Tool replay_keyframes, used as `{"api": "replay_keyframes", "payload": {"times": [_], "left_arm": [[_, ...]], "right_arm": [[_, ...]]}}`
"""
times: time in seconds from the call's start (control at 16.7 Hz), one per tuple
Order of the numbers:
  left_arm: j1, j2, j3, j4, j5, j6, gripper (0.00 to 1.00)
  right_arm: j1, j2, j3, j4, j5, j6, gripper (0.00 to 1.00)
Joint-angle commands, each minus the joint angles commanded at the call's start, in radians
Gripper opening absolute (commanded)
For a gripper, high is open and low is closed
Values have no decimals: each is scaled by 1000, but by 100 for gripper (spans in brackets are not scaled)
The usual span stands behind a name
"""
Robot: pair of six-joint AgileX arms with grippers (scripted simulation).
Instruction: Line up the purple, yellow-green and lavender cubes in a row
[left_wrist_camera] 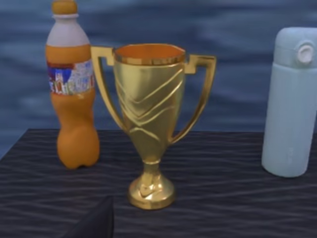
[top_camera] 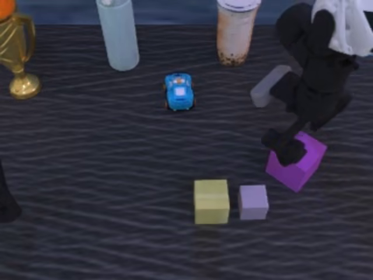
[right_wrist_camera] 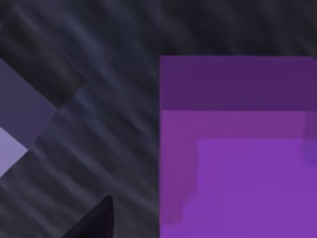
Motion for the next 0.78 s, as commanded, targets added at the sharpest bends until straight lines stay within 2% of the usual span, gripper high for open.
{"api": "replay_keyframes", "payload": {"times": [0.3,0.6,0.78], "left_arm": [[0,0,0,0,0,0,100],[0,0,0,0,0,0,100],[0,0,0,0,0,0,100]], "right_arm": [[2,73,-129,212,1,4,100],[3,86,-148,238,1,4,100],[3,86,-148,238,1,4,77]]}}
